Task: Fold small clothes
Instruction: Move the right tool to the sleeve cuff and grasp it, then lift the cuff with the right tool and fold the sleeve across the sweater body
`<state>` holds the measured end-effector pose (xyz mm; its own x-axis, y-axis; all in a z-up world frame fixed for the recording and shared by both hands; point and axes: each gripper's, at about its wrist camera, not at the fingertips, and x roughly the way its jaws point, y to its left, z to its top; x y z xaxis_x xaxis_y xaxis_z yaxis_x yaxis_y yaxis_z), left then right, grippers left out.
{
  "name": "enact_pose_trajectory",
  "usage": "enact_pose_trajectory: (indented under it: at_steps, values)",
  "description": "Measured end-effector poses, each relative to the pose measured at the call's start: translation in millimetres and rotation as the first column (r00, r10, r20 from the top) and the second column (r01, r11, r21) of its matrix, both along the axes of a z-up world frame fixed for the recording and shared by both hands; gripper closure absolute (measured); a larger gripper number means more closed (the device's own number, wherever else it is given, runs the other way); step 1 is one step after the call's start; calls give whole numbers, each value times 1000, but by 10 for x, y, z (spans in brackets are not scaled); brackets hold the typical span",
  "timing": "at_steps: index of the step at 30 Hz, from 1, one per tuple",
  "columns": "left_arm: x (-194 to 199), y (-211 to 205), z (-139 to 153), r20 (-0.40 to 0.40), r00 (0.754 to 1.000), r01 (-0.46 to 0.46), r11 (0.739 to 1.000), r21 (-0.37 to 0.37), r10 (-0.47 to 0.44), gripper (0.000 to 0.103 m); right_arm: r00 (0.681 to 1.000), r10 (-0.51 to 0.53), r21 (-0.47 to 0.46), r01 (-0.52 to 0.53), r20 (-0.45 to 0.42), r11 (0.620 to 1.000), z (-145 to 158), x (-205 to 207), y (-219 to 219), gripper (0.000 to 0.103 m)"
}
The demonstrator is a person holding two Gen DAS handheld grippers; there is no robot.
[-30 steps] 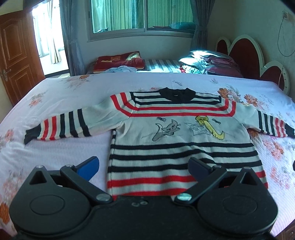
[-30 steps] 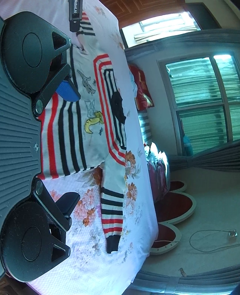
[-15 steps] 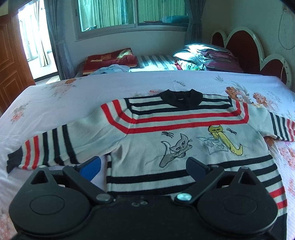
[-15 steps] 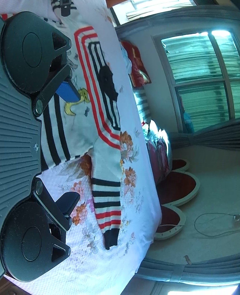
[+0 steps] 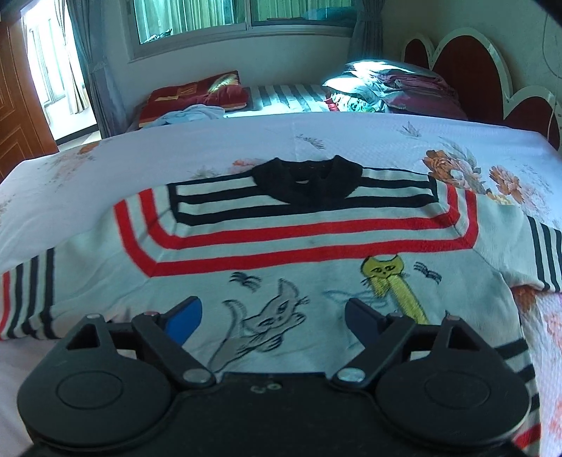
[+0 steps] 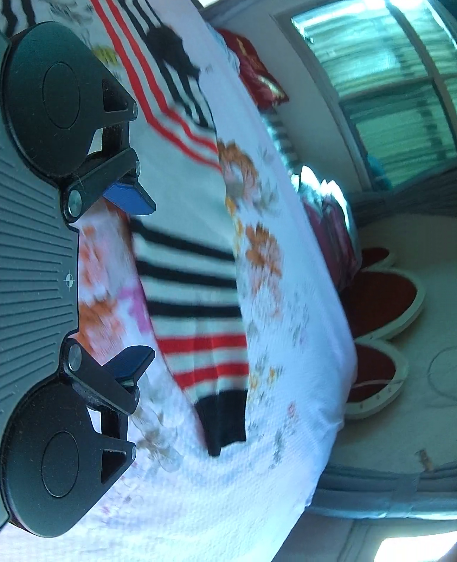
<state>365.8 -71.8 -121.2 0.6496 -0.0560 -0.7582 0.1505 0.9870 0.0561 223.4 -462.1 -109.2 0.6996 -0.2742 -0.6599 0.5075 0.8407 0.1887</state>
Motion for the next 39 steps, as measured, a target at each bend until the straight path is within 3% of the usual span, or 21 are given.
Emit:
enact_pose_trajectory:
  at_steps: [3, 6, 10, 13, 15, 17, 20, 26, 30, 35, 39]
  values:
    - [116, -167, -61, -9, 1000, -12, 1000, -3, 12, 15, 997, -58, 15, 59, -45, 998, -190, 117, -411, 22]
    - [208, -287, -108, -12, 1000, -24, 1000, 6, 24, 15, 991, -109, 35, 112, -82, 993, -351, 224, -772, 36]
    - [308, -397, -168, -27, 999, -29, 999, 17, 30, 16, 982, -163, 91, 172, -99, 981, -523, 295, -1126, 40]
    - [365, -445, -209, -50, 998, -23, 1000, 16, 24, 22, 977, -202, 135, 210, -69, 968, -591, 310, -1300, 57]
    - [392, -460, -237, -62, 998, -22, 1000, 14, 23, 26, 975, -219, 150, 224, -49, 963, -605, 339, -1381, 81]
    - [408, -464, -252, -64, 998, -23, 1000, 5, 23, 29, 972, -232, 173, 232, -25, 957, -606, 347, -1435, 92]
    - [432, -447, -254, -58, 998, -27, 1000, -9, 26, 32, 978, -208, 132, 205, 9, 970, -538, 401, -1368, 95]
    - [499, -319, -194, -51, 998, -44, 999, -3, 44, 35, 991, -32, 20, 29, 131, 999, -95, 637, -806, 96]
    - [524, -72, -98, -30, 997, -68, 997, -42, 67, 33, 966, 170, -10, -171, 196, 985, 175, 966, -52, 96]
    - [535, 325, -15, -13, 996, -91, 992, -83, 91, 27, 893, 399, 15, -411, 207, 912, 218, 1294, 1033, 96]
    - [549, 625, -8, -29, 994, -106, 985, -137, 103, 26, 829, 535, 92, -553, 161, 828, -21, 1523, 1848, 95]
